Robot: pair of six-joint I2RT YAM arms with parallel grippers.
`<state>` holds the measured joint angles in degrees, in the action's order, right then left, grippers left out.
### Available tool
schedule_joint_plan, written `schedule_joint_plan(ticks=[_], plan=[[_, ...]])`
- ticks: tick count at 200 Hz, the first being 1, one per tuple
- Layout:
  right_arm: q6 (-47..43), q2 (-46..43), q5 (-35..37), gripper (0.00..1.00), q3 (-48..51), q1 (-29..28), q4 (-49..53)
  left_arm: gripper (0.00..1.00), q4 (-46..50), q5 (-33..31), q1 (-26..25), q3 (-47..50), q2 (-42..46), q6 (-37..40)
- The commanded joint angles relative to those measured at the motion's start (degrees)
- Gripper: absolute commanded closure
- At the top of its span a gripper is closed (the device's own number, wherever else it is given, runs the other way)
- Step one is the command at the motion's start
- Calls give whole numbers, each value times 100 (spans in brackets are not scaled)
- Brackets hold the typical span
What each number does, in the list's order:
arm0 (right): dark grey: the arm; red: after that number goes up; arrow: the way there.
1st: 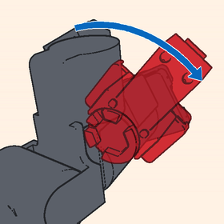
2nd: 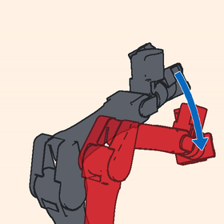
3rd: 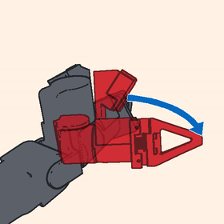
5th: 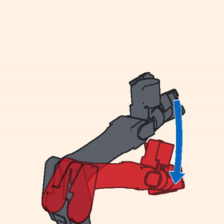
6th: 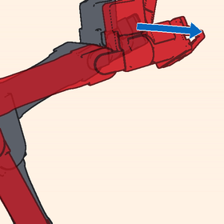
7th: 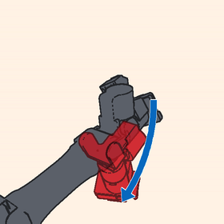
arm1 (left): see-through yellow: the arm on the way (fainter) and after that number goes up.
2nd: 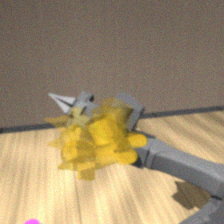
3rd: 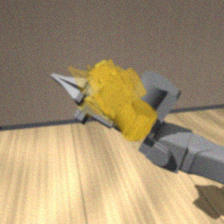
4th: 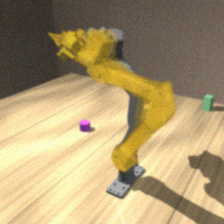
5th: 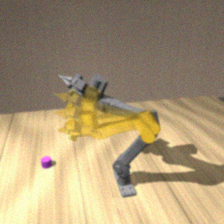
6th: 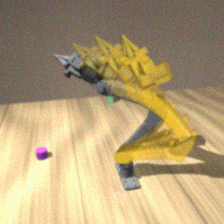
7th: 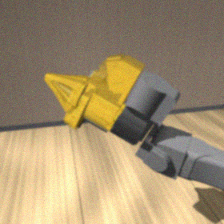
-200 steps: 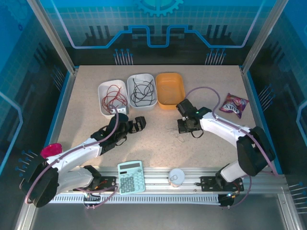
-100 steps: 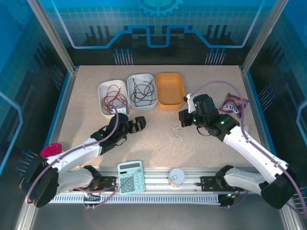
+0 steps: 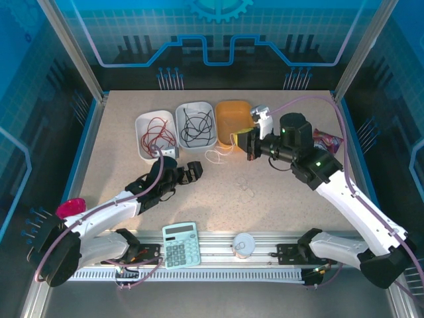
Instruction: Untangle the cables
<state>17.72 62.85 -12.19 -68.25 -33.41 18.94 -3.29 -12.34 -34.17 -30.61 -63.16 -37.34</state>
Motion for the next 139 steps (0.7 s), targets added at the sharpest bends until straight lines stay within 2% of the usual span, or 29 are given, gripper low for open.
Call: schedule_joint_plan(ticks=[1,53,139], plan=[[-292,324,-30,98,-463,70,-50,1,-128,67,48,-41,161,128],[-641,1435,572,98,-1716,205,548,1,-75,-23,51,-50,214,171],[-479,3250,546,99,-2983,900,567,1,24,-100,102,36,443,288]])
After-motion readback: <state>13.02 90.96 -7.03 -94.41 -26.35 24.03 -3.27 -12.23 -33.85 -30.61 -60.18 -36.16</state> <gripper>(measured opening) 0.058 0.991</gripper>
